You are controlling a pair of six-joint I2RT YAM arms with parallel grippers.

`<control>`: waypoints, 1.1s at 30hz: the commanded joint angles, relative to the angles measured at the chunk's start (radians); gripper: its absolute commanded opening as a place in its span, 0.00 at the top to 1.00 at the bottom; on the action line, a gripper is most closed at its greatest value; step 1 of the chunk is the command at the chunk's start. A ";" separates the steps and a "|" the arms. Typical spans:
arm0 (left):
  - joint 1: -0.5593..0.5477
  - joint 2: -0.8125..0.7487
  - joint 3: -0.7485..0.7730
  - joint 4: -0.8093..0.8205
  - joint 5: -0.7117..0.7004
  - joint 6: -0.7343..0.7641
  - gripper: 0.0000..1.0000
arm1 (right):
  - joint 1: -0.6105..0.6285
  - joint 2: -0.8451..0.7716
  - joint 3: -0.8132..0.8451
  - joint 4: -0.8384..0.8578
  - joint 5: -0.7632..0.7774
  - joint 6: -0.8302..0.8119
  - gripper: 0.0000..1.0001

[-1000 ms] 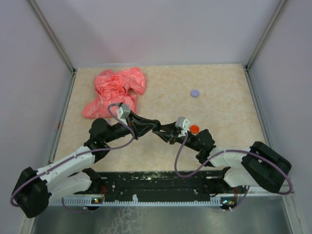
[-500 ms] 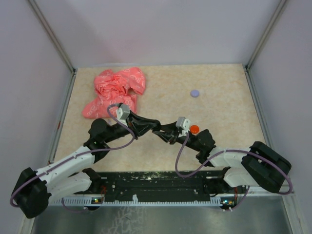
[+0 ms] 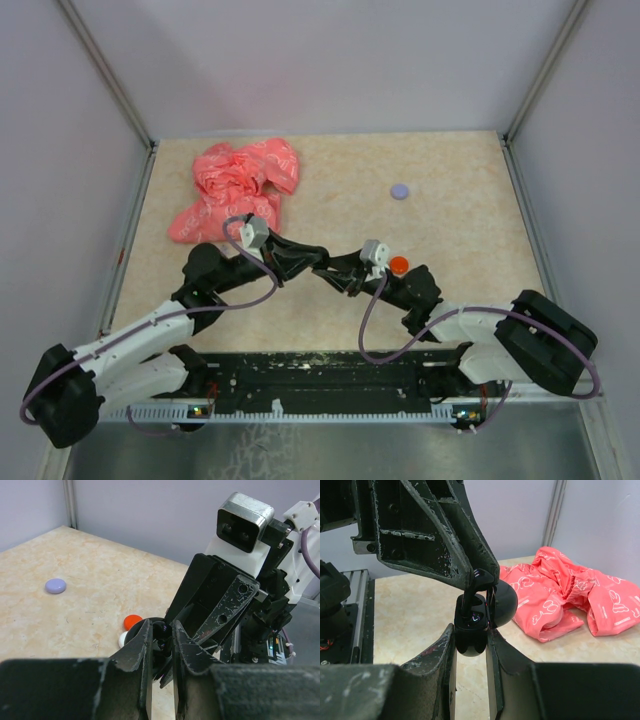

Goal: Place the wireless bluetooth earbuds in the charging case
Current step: Place the earbud in the charging case.

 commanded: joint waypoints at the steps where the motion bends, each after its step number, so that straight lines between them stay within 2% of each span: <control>1: -0.007 -0.023 0.003 -0.078 -0.006 0.038 0.89 | 0.010 -0.019 0.028 0.090 -0.005 0.001 1.00; 11: -0.007 -0.016 0.016 -0.120 0.035 0.033 0.85 | 0.009 -0.035 0.025 0.087 -0.006 -0.004 1.00; 23: -0.019 0.003 -0.028 0.046 0.010 -0.044 0.86 | 0.009 -0.039 0.022 0.126 -0.011 0.026 1.00; 33: -0.022 -0.001 -0.020 -0.009 0.010 -0.018 0.85 | 0.010 -0.064 0.013 0.144 0.012 0.039 1.00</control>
